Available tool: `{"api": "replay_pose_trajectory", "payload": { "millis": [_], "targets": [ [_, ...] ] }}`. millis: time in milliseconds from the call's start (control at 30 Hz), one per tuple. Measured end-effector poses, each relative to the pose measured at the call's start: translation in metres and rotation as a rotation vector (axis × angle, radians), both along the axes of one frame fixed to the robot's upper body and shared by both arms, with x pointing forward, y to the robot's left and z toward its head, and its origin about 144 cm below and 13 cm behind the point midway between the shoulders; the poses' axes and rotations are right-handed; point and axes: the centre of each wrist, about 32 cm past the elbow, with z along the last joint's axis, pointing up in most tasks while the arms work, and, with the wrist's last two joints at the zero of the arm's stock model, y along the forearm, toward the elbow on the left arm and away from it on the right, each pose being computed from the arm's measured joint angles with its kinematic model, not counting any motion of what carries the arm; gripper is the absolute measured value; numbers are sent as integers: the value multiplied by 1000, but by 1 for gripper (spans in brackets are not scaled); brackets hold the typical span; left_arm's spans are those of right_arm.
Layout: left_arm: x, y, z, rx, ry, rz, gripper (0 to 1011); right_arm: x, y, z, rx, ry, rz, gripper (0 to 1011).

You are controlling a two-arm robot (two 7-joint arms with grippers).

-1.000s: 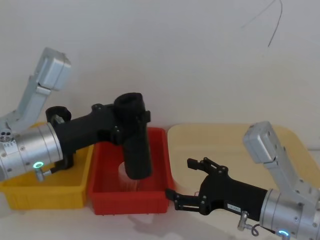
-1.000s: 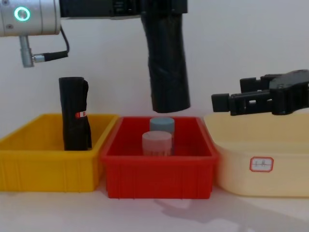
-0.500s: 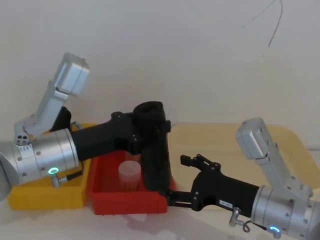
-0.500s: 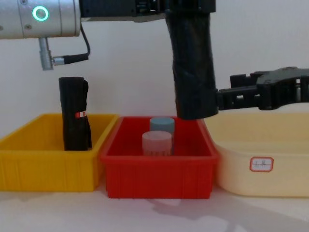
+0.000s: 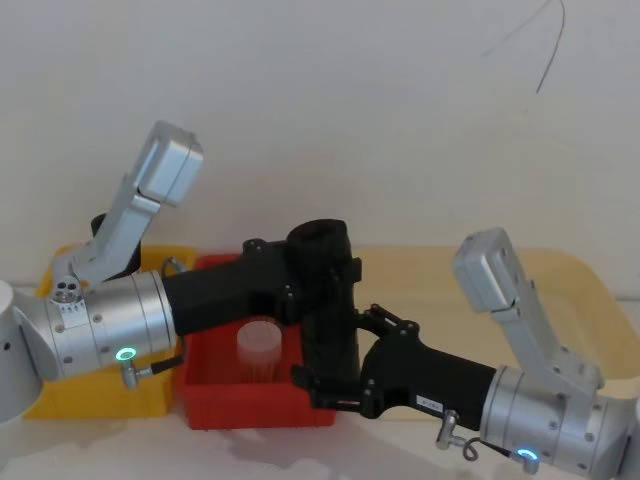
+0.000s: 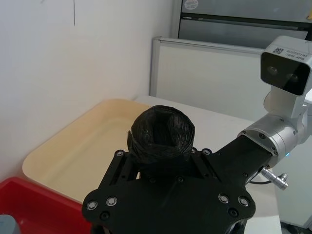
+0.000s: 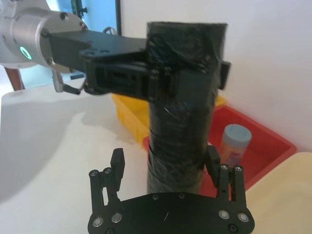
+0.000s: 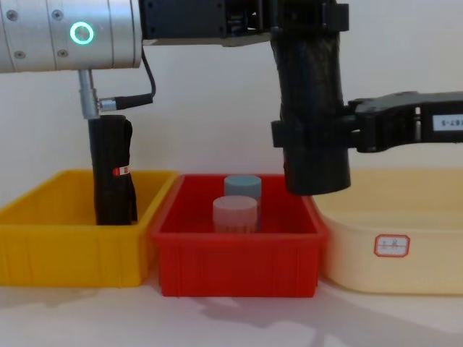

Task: Pick up the garbage bag with the one hand and transfer it to the other hand.

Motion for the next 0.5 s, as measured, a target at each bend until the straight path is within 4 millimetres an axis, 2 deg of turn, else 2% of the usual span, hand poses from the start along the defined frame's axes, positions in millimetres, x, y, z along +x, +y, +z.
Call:
{"api": "replay_pose_trajectory", "payload": {
  "millis": [267,367,467,500],
  "targets": [
    [-1,-3,-3,-2,10,-5,359,1,6,0,16,8,16,993],
    [-1,-5,-3,-4,13,-5,359,2,8,0,21,10,22,948],
    [-1,-5,-4,-5,15,-6,359,2,9,0,23,11,26,849],
    [-1,-5,-4,-5,16,-6,359,2,10,0,24,11,27,849]
  ]
}}
